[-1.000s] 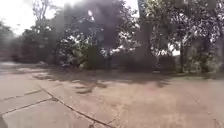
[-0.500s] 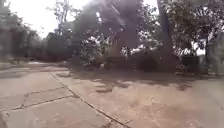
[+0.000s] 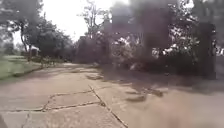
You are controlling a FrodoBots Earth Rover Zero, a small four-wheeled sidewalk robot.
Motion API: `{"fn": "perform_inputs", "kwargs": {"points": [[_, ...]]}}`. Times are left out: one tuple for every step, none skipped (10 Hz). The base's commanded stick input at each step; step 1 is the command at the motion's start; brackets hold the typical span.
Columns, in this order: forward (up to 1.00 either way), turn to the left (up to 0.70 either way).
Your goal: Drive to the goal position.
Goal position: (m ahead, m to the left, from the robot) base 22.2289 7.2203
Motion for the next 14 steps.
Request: {"fn": "perform_inputs", "kwargs": {"points": [[1.00, 0.02], [1.00, 0.00], [1.00, 0.00], [1.00, 0.00], [1.00, 0.00], [1.00, 0.00], [1.00, 0.00], [1.00, 0.00], [1.00, 0.00], [1.00, 0.00], [1.00, 0.00], [1.00, 0.00], [1.00, 0.00], [1.00, 0.00]]}}
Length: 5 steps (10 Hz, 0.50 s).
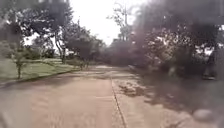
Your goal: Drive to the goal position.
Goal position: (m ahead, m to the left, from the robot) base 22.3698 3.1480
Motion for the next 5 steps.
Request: {"fn": "perform_inputs", "kwargs": {"points": [[1.00, 0.00], [1.00, 0.00], [1.00, 0.00], [1.00, 0.00], [1.00, 0.00]]}}
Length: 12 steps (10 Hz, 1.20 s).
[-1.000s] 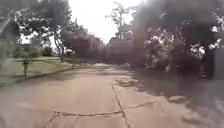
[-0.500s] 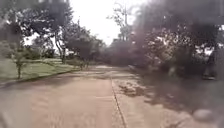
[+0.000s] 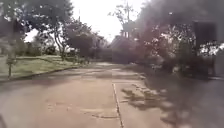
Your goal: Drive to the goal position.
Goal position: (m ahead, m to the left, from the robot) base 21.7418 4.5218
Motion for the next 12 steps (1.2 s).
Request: {"fn": "perform_inputs", "kwargs": {"points": [[1.00, 0.00], [1.00, 0.00], [1.00, 0.00], [1.00, 0.00], [1.00, 0.00], [1.00, 0.00], [1.00, 0.00], [1.00, 0.00], [1.00, 0.00], [1.00, 0.00], [1.00, 0.00], [1.00, 0.00]]}}
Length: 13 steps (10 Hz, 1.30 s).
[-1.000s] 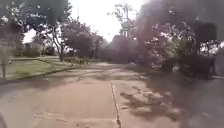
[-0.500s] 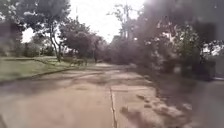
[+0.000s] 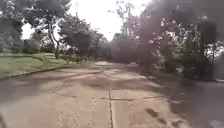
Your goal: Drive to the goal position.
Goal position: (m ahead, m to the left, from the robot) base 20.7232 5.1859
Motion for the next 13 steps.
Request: {"fn": "perform_inputs", "kwargs": {"points": [[1.00, 0.00], [1.00, 0.00], [1.00, 0.00], [1.00, 0.00], [1.00, 0.00], [1.00, 0.00], [1.00, 0.00], [1.00, 0.00], [1.00, 0.00], [1.00, 0.00], [1.00, 0.00], [1.00, 0.00], [1.00, 0.00]]}}
